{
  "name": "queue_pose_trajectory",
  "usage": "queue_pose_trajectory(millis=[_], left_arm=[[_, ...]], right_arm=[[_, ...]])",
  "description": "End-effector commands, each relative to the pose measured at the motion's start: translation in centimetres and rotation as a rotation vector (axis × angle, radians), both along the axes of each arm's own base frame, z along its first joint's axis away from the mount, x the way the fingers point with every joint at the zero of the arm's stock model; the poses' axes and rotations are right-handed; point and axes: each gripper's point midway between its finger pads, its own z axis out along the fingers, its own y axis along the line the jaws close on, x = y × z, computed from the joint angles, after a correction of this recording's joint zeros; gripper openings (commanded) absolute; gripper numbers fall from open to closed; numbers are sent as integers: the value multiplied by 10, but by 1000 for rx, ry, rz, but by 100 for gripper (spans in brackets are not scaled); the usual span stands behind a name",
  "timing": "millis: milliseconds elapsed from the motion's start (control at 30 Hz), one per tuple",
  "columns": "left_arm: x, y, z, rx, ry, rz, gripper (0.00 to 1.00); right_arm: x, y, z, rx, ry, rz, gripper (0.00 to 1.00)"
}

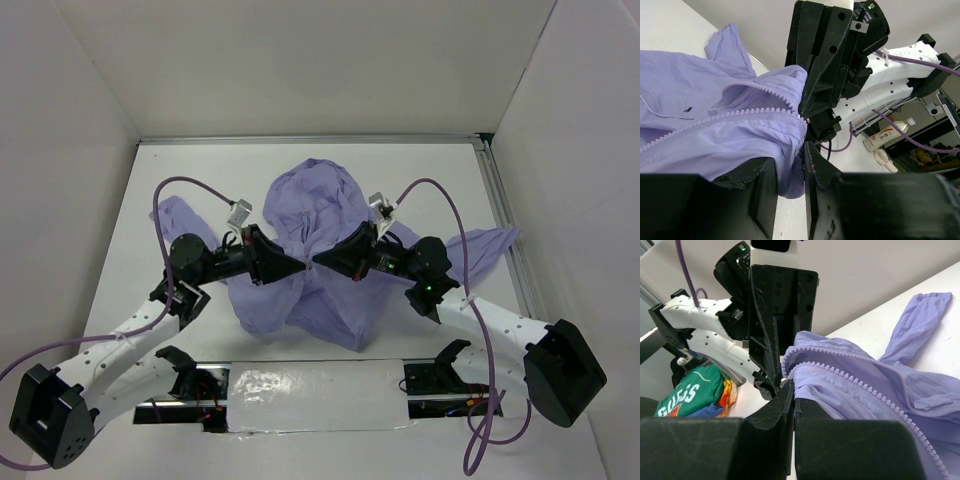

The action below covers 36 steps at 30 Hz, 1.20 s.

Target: Zip up the jacket

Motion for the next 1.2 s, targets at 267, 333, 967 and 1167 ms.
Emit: queue_pose_trajectory(millis=[267, 333, 967, 1167], left_arm=[[13, -8, 14, 19, -85, -15, 0], [11, -10, 9, 29, -80, -31, 0], [-20, -12, -48, 191, 48, -92, 0], [6, -9, -33, 189, 54, 43, 0]], right_arm=[[-1, 8, 19, 20, 14, 29, 0], [-1, 7, 21, 33, 21, 23, 0], [44, -7, 32, 29, 82, -154, 0], [31, -5, -10, -183, 124, -154, 8]])
